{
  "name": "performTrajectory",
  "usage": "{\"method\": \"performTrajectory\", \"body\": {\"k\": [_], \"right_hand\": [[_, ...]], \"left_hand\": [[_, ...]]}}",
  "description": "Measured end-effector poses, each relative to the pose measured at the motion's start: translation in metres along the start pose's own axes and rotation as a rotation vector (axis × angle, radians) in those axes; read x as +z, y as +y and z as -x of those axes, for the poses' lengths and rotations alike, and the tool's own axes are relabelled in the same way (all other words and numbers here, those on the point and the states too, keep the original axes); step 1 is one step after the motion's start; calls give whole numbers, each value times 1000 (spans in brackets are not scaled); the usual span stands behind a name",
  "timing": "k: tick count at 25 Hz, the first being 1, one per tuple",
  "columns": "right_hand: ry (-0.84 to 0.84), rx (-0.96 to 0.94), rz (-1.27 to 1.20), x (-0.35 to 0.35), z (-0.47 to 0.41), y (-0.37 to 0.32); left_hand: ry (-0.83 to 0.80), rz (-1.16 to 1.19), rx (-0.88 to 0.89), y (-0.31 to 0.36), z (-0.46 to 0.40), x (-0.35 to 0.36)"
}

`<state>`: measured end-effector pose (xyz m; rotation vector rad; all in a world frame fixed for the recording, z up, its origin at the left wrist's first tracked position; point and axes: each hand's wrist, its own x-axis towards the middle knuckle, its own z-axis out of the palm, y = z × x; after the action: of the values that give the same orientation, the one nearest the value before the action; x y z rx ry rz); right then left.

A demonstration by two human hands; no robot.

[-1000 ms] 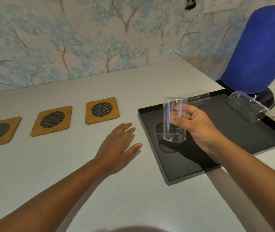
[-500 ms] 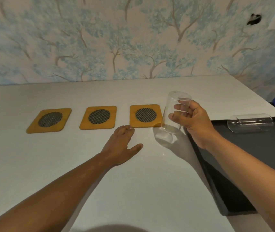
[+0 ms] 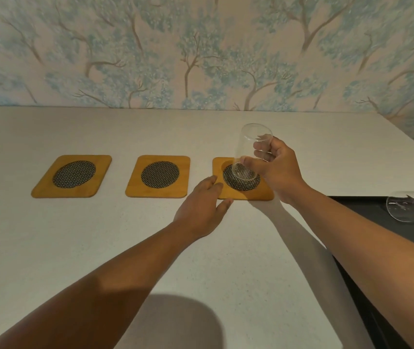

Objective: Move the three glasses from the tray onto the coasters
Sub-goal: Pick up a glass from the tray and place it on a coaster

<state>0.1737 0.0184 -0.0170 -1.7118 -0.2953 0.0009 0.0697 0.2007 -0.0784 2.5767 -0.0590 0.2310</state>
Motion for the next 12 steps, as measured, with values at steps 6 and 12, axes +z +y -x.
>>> {"method": "performTrajectory", "body": {"k": [6,12], "right_hand": [[-38,11,82,4,-9,21],[-63,5,109,7,-10,23]], "left_hand": [[-16,22,-46,-4,-5,1],[-6,17,-52,-3,-5,3]]}}
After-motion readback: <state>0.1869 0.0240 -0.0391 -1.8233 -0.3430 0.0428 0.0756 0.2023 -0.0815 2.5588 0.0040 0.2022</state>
